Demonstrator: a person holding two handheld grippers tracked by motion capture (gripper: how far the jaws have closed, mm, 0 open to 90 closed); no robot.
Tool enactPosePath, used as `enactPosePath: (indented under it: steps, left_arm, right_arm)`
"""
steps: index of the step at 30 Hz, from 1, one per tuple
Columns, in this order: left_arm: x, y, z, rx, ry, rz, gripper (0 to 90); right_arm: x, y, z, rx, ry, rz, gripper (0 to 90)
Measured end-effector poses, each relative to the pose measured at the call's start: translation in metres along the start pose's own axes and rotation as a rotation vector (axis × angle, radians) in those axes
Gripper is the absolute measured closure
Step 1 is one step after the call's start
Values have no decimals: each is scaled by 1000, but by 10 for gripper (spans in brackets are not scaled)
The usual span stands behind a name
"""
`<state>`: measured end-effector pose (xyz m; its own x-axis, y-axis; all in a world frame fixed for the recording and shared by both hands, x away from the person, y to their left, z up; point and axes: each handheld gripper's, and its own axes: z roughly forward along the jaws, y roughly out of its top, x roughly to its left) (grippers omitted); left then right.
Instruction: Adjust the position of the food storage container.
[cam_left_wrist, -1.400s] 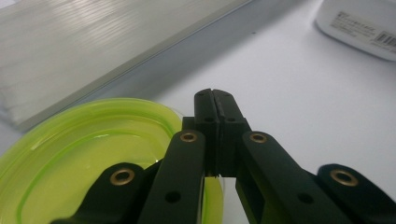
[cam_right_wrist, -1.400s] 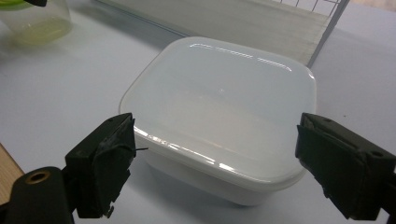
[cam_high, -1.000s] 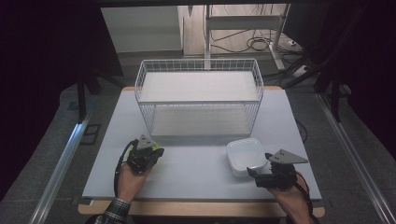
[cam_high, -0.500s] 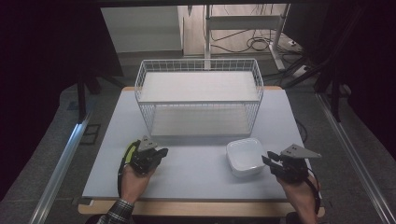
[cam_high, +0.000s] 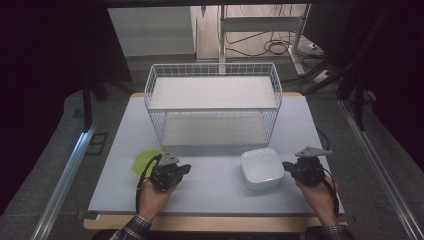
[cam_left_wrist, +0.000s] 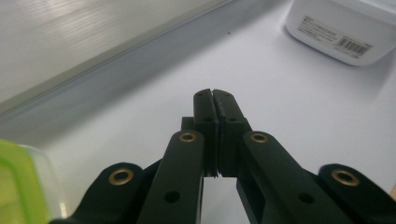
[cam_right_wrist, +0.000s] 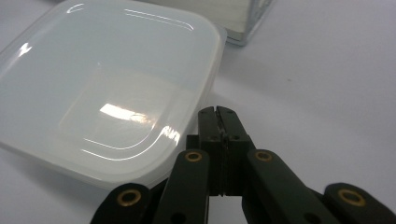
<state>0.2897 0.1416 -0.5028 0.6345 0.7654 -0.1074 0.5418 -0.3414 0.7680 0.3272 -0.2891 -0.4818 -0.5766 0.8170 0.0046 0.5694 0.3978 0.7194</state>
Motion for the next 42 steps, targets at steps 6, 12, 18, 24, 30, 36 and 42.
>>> enactPosePath:
  steps: [6,12,18,24,30,36,42]
  left_arm:
    - [-3,-1,5,20,-7,3,888]
    - [-5,0,12,46,-11,19,883]
    - [-5,-1,15,73,-17,19,879]
    - [-4,-2,16,81,-28,18,878]
    - [-5,-3,18,95,-31,28,875]
    - [0,-5,3,71,1,12,780]
    - [1,-4,-10,-1,6,38,350]
  right_arm:
    - [16,5,11,-2,72,-12,894]
    - [38,13,26,-2,153,-20,892]
    - [66,18,41,32,209,-81,886]
    - [83,25,51,37,231,-99,883]
    - [92,31,58,34,235,-109,881]
    - [85,31,47,7,156,-132,816]
    - [74,25,35,-40,158,-148,410]
